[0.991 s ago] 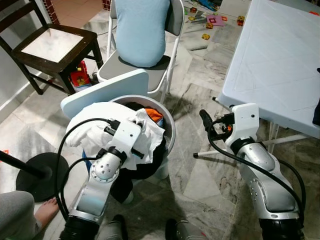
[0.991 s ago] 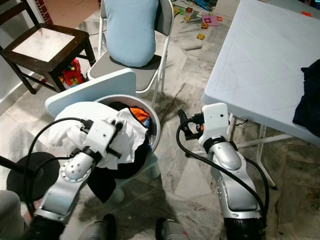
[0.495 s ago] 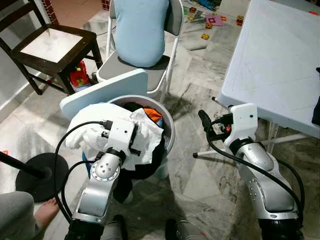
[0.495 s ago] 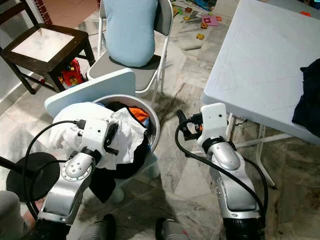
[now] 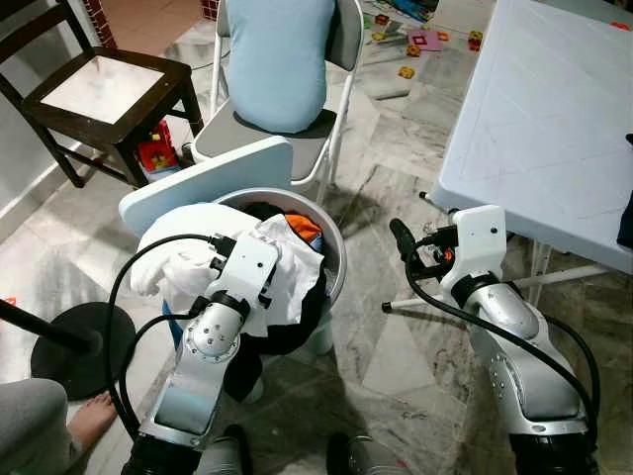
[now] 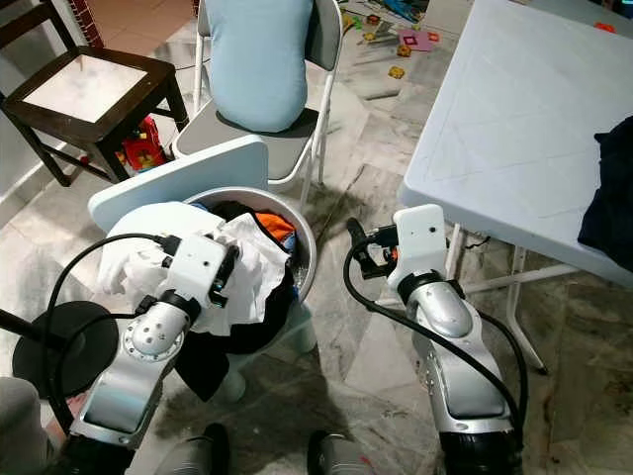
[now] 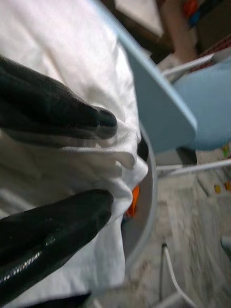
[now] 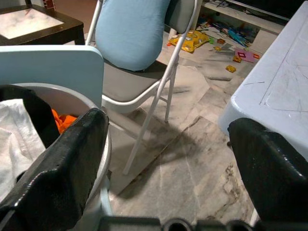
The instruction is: Hang hanger
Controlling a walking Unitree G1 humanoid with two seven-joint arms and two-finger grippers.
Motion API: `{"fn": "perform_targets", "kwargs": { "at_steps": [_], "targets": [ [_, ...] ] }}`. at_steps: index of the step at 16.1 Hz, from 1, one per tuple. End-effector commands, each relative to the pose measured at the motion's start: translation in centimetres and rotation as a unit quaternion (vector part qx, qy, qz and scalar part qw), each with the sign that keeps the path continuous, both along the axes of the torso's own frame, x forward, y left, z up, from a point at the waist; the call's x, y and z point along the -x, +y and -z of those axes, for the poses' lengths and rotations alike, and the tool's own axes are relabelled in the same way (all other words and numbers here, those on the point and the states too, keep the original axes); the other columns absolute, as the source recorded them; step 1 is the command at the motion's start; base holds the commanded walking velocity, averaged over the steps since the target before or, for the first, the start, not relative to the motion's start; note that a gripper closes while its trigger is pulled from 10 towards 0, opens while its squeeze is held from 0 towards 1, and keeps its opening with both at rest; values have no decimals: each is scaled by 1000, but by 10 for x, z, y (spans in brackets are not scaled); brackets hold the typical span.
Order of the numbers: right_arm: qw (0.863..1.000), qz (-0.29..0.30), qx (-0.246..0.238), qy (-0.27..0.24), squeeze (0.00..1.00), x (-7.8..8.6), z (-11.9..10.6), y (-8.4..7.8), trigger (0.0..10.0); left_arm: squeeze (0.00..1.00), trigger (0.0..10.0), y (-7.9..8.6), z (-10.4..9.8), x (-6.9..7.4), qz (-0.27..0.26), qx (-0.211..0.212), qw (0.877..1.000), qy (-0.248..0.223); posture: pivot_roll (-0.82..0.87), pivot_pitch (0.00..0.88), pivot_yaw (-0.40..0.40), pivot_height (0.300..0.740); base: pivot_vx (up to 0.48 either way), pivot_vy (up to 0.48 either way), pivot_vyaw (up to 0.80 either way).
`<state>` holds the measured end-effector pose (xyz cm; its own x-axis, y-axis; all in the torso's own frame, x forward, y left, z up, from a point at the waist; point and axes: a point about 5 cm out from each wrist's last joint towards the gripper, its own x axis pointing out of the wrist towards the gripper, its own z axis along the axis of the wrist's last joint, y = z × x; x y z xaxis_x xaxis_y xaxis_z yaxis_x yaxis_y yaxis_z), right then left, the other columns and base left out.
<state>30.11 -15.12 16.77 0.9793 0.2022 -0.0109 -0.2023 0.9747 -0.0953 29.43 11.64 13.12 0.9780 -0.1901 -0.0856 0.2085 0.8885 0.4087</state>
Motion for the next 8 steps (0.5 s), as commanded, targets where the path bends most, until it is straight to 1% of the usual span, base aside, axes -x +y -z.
{"fn": "perform_targets", "kwargs": {
  "at_steps": [1, 2, 3, 5, 6, 8],
  "targets": [
    [1000, 7, 2, 8, 0, 2, 4, -3, 10000, 1000, 10000, -2, -1, 4, -5, -14, 1000, -8, -43, 245, -103, 740, 0, 0, 0],
    [1000, 6, 2, 9, 0, 2, 5, -2, 10000, 1000, 10000, -3, 2, 7, -4, -31, 999, -2, -43, 245, -103, 740, 0, 0, 0],
    [1000, 6, 3, 9, 0, 2, 5, -2, 10000, 1000, 10000, -5, 1, 8, -8, -23, 1000, 1, -43, 246, -104, 740, 0, 0, 0],
    [1000, 5, 4, 8, 0, 2, 4, -2, 10000, 1000, 10000, -7, -13, 7, -6, -35, 999, -24, -45, 247, -104, 740, 0, 0, 0],
    [1000, 6, 4, 9, 0, 2, 5, -2, 10000, 1000, 10000, -8, -25, 5, -11, -26, 999, -38, -45, 247, -104, 740, 0, 0, 0],
    [1000, 4, 4, 9, 0, 2, 5, -1, 10000, 1000, 10000, -11, -32, 6, -7, -28, 998, -49, -40, 245, -104, 740, 0, 0, 0]
  ]
}}
